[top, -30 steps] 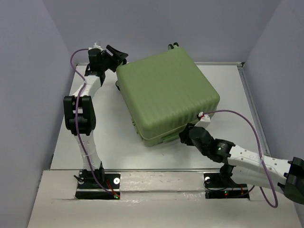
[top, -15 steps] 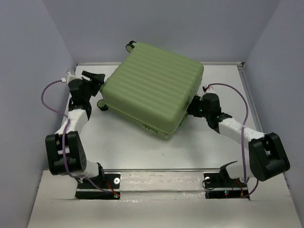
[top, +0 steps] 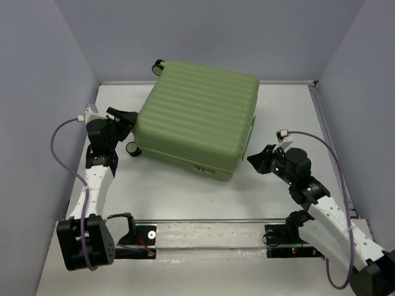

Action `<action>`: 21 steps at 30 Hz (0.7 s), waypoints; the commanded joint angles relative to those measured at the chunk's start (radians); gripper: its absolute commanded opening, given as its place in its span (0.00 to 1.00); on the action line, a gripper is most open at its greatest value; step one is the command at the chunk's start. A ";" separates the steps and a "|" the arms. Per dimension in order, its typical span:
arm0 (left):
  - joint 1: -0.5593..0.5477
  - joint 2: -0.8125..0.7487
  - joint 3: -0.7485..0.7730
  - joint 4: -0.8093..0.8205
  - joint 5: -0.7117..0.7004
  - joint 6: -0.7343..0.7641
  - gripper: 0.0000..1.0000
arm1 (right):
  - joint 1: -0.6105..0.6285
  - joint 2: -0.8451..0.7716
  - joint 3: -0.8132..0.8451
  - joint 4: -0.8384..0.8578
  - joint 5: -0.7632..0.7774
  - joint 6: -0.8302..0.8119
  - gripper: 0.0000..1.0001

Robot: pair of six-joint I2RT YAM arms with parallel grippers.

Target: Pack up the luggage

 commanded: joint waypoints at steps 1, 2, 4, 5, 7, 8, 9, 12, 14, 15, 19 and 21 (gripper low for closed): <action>-0.043 0.000 0.066 -0.070 0.173 0.121 0.06 | 0.085 -0.127 -0.072 -0.037 -0.084 0.045 0.07; -0.044 0.005 0.071 -0.067 0.183 0.120 0.06 | 0.158 -0.139 -0.077 -0.029 -0.083 0.036 0.09; -0.044 0.008 0.072 -0.067 0.188 0.121 0.06 | 0.264 -0.138 -0.078 -0.037 -0.022 0.035 0.17; -0.043 0.008 0.072 -0.067 0.190 0.121 0.06 | 0.323 -0.142 -0.088 -0.032 0.018 0.033 0.33; -0.043 0.013 0.072 -0.067 0.193 0.124 0.06 | 0.478 -0.144 -0.109 -0.001 0.161 0.038 0.55; -0.044 0.016 0.071 -0.067 0.196 0.126 0.06 | 0.512 -0.139 -0.121 0.012 0.210 0.036 0.58; -0.044 0.019 0.068 -0.065 0.203 0.127 0.06 | 0.544 -0.126 -0.150 0.049 0.283 0.035 0.62; -0.047 0.007 0.045 -0.053 0.223 0.123 0.06 | 0.555 -0.084 -0.196 0.141 0.394 0.038 0.63; -0.054 -0.004 0.032 -0.052 0.226 0.132 0.06 | 0.564 -0.069 -0.229 0.215 0.457 0.036 0.63; -0.058 -0.016 0.019 -0.053 0.226 0.136 0.06 | 0.564 -0.049 -0.250 0.268 0.532 0.036 0.62; -0.057 -0.041 -0.007 -0.068 0.233 0.156 0.06 | 0.573 0.006 -0.273 0.374 0.624 0.022 0.60; -0.058 -0.055 -0.021 -0.068 0.234 0.156 0.06 | 0.573 0.034 -0.275 0.463 0.603 0.013 0.58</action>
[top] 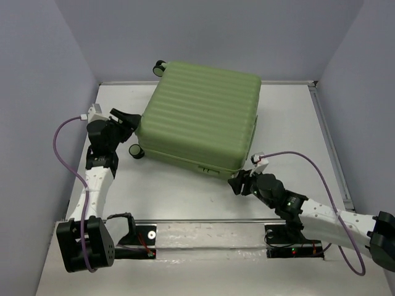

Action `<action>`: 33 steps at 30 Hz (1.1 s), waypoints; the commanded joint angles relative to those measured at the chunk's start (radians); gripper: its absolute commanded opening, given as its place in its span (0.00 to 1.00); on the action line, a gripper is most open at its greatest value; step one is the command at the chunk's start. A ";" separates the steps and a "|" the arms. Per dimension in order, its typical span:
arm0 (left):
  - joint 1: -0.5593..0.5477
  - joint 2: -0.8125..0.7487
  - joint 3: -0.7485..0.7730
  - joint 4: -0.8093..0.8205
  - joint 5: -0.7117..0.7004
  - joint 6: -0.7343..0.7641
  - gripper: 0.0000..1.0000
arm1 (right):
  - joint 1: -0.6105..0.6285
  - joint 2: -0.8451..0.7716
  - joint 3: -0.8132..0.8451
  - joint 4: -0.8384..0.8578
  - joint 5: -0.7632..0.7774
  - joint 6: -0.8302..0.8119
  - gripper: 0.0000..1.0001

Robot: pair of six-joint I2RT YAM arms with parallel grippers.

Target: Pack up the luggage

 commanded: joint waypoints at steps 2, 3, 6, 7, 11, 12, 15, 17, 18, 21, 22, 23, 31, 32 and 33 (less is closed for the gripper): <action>-0.057 -0.062 -0.052 -0.019 0.174 0.085 0.06 | 0.061 0.093 0.004 0.338 0.123 -0.032 0.56; -0.059 -0.071 -0.056 -0.019 0.174 0.085 0.06 | 0.087 0.113 0.010 0.355 0.146 -0.040 0.56; -0.062 -0.094 -0.078 -0.019 0.163 0.090 0.06 | 0.201 0.181 0.054 0.390 0.329 -0.082 0.53; -0.063 -0.100 -0.082 -0.021 0.162 0.093 0.06 | 0.218 0.198 0.068 0.386 0.371 -0.092 0.53; -0.068 -0.119 -0.107 -0.021 0.160 0.094 0.06 | 0.253 0.285 0.154 0.288 0.537 -0.039 0.51; -0.068 -0.128 -0.116 -0.021 0.157 0.096 0.06 | 0.253 0.304 0.171 0.249 0.601 -0.020 0.50; -0.069 -0.142 -0.133 -0.027 0.148 0.100 0.06 | 0.266 0.307 0.180 0.182 0.664 0.061 0.49; -0.069 -0.148 -0.133 -0.030 0.148 0.102 0.06 | 0.266 0.301 0.200 0.114 0.698 0.130 0.49; -0.069 -0.149 -0.132 -0.031 0.146 0.103 0.06 | 0.266 0.299 0.208 0.061 0.703 0.143 0.49; -0.069 -0.153 -0.115 -0.041 0.145 0.107 0.06 | 0.266 0.279 0.223 -0.066 0.681 0.224 0.50; -0.069 -0.153 -0.109 -0.048 0.143 0.110 0.06 | 0.266 0.267 0.228 -0.120 0.669 0.309 0.50; -0.069 -0.154 -0.101 -0.054 0.143 0.113 0.06 | 0.266 0.261 0.226 -0.183 0.663 0.350 0.52; -0.069 -0.162 -0.076 -0.068 0.128 0.123 0.06 | 0.266 0.098 0.163 -0.368 0.631 0.447 0.48; -0.068 -0.160 -0.079 -0.067 0.126 0.125 0.06 | 0.266 0.065 0.162 -0.365 0.626 0.413 0.47; -0.068 -0.160 -0.079 -0.067 0.128 0.125 0.06 | 0.266 0.064 0.163 -0.366 0.625 0.395 0.47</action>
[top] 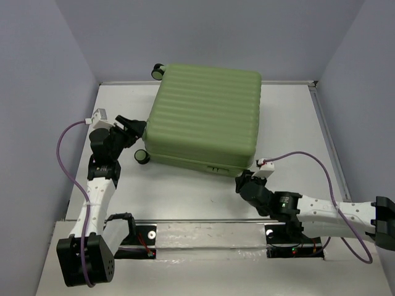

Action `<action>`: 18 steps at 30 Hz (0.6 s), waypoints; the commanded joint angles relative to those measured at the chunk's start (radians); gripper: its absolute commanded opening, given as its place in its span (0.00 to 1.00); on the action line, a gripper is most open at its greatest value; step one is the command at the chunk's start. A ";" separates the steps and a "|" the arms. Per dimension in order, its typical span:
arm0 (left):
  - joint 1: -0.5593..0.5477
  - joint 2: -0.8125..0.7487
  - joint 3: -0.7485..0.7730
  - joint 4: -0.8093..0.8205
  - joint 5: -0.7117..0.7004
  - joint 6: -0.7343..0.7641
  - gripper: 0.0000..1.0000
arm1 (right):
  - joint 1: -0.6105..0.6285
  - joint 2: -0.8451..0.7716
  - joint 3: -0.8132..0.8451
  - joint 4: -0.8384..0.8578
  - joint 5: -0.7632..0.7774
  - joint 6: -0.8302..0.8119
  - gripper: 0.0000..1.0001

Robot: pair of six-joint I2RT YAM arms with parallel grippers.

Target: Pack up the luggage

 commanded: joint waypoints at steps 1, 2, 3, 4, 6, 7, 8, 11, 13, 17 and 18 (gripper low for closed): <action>-0.029 -0.021 0.013 -0.068 0.092 0.063 0.06 | 0.001 -0.094 -0.004 -0.043 0.033 -0.007 0.47; -0.029 -0.021 0.013 -0.063 0.094 0.063 0.06 | 0.001 -0.102 -0.005 -0.035 0.032 -0.056 0.47; -0.029 -0.019 0.010 -0.062 0.095 0.061 0.06 | 0.001 -0.114 -0.008 -0.005 0.030 -0.076 0.47; -0.029 -0.019 0.010 -0.060 0.095 0.061 0.06 | 0.001 -0.117 -0.008 0.011 0.030 -0.099 0.46; -0.029 -0.018 0.009 -0.059 0.100 0.061 0.06 | -0.011 -0.122 -0.015 0.089 0.027 -0.188 0.46; -0.029 -0.016 0.007 -0.057 0.100 0.063 0.06 | -0.024 -0.122 -0.024 0.121 0.004 -0.217 0.46; -0.029 -0.016 0.006 -0.056 0.102 0.061 0.06 | -0.049 -0.120 -0.025 0.147 -0.014 -0.264 0.45; -0.029 -0.016 0.004 -0.056 0.102 0.061 0.06 | -0.062 -0.100 -0.022 0.212 -0.016 -0.313 0.45; -0.029 -0.018 0.004 -0.056 0.103 0.061 0.06 | -0.092 -0.088 -0.018 0.241 -0.020 -0.337 0.44; -0.029 -0.018 0.001 -0.056 0.105 0.061 0.06 | -0.142 -0.068 -0.018 0.293 -0.065 -0.383 0.43; -0.029 -0.018 0.001 -0.054 0.105 0.061 0.06 | -0.151 -0.060 -0.022 0.319 -0.085 -0.392 0.42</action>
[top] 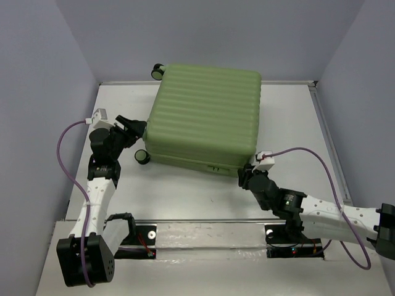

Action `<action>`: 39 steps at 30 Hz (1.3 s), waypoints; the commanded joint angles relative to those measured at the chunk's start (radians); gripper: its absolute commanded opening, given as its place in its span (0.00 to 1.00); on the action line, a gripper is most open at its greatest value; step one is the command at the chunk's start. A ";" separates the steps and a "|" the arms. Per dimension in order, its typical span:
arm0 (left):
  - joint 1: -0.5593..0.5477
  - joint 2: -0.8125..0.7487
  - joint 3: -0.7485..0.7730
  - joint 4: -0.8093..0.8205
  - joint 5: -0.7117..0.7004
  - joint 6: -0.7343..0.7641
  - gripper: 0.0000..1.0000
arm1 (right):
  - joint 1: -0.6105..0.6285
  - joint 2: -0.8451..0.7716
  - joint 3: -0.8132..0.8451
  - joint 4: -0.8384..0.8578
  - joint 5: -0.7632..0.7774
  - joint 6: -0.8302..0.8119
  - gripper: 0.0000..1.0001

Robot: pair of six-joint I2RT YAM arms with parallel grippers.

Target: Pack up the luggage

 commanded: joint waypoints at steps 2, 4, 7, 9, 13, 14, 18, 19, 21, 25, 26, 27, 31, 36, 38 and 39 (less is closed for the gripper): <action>-0.029 -0.019 -0.002 -0.050 0.104 0.056 0.06 | -0.053 0.027 -0.006 0.178 -0.053 -0.080 0.42; -0.029 -0.018 -0.007 -0.047 0.107 0.052 0.06 | -0.053 0.059 -0.006 0.199 -0.053 -0.080 0.39; -0.029 -0.019 -0.008 -0.047 0.113 0.049 0.06 | -0.053 0.087 0.000 0.227 -0.055 -0.083 0.32; -0.029 -0.019 -0.010 -0.044 0.116 0.048 0.06 | -0.053 0.100 -0.002 0.251 -0.050 -0.094 0.23; -0.043 -0.024 -0.023 -0.036 0.120 0.042 0.06 | -0.053 0.122 -0.002 0.325 -0.059 -0.123 0.09; -0.048 -0.027 -0.027 -0.033 0.117 0.040 0.06 | -0.053 0.126 -0.002 0.339 -0.065 -0.126 0.07; -0.135 -0.041 -0.045 -0.025 0.078 0.028 0.06 | -0.007 0.191 0.038 0.409 -0.076 -0.143 0.07; -0.159 -0.045 -0.051 -0.024 0.049 0.023 0.06 | 0.031 0.220 0.061 0.412 -0.070 -0.145 0.07; -0.237 -0.048 -0.066 0.004 0.018 -0.012 0.06 | 0.077 0.334 0.154 0.420 -0.066 -0.148 0.07; -0.353 -0.044 -0.076 0.042 -0.018 -0.063 0.06 | 0.210 0.606 0.417 0.360 -0.032 -0.191 0.07; -0.367 -0.045 -0.076 0.045 -0.022 -0.067 0.06 | 0.248 0.652 0.473 0.310 -0.003 -0.221 0.07; -0.379 -0.047 -0.076 0.044 -0.025 -0.069 0.06 | 0.249 0.686 0.521 0.287 -0.007 -0.224 0.07; -0.385 -0.091 -0.077 0.012 -0.021 -0.055 0.06 | 0.249 0.711 0.580 0.329 -0.118 -0.226 0.07; -0.387 -0.143 -0.096 -0.004 0.013 -0.076 0.06 | 0.249 0.800 0.670 0.352 -0.180 -0.235 0.07; -0.387 -0.160 -0.097 -0.028 0.010 -0.070 0.06 | 0.240 0.812 0.669 0.389 -0.228 -0.214 0.07; -0.387 -0.168 -0.100 -0.030 0.016 -0.072 0.06 | 0.240 0.821 0.667 0.430 -0.242 -0.209 0.07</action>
